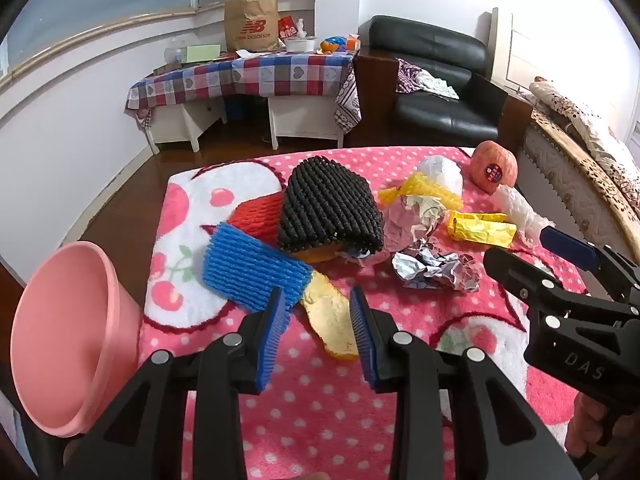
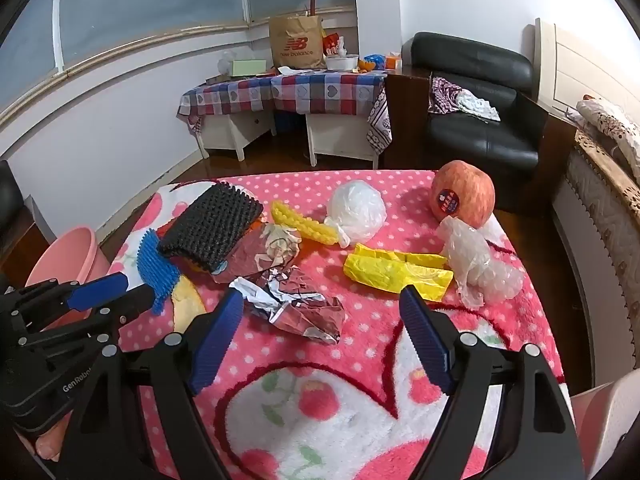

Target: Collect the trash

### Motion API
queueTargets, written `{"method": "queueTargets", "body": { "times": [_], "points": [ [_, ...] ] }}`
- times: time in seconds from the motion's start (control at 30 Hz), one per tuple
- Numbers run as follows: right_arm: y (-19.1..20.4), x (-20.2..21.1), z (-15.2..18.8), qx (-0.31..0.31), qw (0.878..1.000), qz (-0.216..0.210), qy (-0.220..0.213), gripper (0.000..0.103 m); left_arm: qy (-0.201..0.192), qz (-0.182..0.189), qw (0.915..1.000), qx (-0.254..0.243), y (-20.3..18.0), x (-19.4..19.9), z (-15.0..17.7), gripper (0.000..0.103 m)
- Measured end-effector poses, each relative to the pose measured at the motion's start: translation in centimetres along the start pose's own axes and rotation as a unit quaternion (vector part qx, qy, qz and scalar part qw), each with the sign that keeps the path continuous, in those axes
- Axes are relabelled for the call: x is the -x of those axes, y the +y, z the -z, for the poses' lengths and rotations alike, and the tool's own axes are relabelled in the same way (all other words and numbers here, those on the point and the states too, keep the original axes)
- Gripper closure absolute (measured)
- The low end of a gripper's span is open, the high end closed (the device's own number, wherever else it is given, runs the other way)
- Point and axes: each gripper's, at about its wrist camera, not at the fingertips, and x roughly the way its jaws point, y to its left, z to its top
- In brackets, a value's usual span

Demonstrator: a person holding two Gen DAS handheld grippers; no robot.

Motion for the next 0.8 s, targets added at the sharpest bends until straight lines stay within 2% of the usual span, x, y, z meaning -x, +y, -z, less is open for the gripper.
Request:
{"method": "queueTargets", "body": {
  "times": [0.8],
  "points": [
    [0.6,-0.4,0.5,0.002,1.000,-0.006,0.007,0.022,0.001,0.003,1.0000,0.004,0.9,-0.2,-0.1,0.070]
  ]
}}
